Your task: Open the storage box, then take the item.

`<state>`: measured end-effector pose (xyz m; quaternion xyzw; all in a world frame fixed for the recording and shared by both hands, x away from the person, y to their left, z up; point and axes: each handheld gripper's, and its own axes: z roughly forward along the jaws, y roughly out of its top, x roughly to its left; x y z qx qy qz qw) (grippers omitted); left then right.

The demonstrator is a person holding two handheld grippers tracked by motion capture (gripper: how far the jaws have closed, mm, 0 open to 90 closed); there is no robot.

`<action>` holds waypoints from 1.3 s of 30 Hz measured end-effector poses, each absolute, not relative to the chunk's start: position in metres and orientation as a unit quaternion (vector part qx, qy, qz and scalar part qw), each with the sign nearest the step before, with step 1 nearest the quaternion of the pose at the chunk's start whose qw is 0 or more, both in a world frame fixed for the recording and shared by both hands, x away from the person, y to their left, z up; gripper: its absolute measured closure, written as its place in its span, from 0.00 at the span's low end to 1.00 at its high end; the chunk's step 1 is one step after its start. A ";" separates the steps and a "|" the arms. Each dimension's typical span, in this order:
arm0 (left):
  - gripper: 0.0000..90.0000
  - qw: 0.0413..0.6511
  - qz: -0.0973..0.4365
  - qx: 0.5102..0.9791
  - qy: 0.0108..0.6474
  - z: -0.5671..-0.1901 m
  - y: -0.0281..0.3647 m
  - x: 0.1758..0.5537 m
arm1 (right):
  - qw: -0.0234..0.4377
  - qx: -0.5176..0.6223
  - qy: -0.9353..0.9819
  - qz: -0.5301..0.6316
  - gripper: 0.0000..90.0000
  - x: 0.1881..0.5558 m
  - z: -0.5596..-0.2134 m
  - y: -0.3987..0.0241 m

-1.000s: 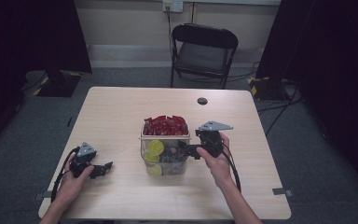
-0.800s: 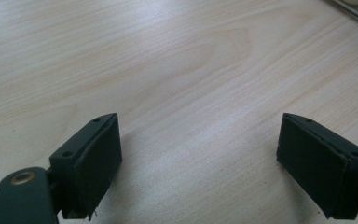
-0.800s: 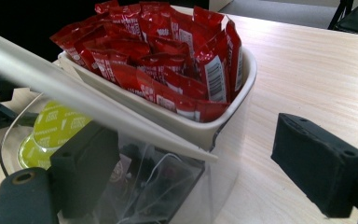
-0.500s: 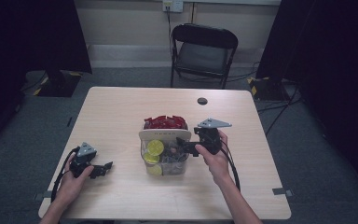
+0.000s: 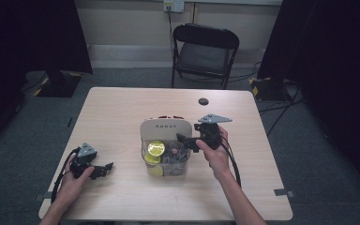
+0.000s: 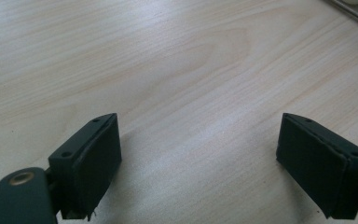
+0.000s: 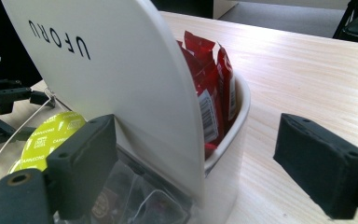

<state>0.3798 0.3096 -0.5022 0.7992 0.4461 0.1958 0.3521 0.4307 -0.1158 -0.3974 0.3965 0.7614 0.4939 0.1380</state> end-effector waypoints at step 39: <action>0.19 0.412 0.176 0.796 0.408 -0.461 0.287 0.360 | 0.145 0.400 0.756 0.496 0.11 0.431 -0.391 -0.125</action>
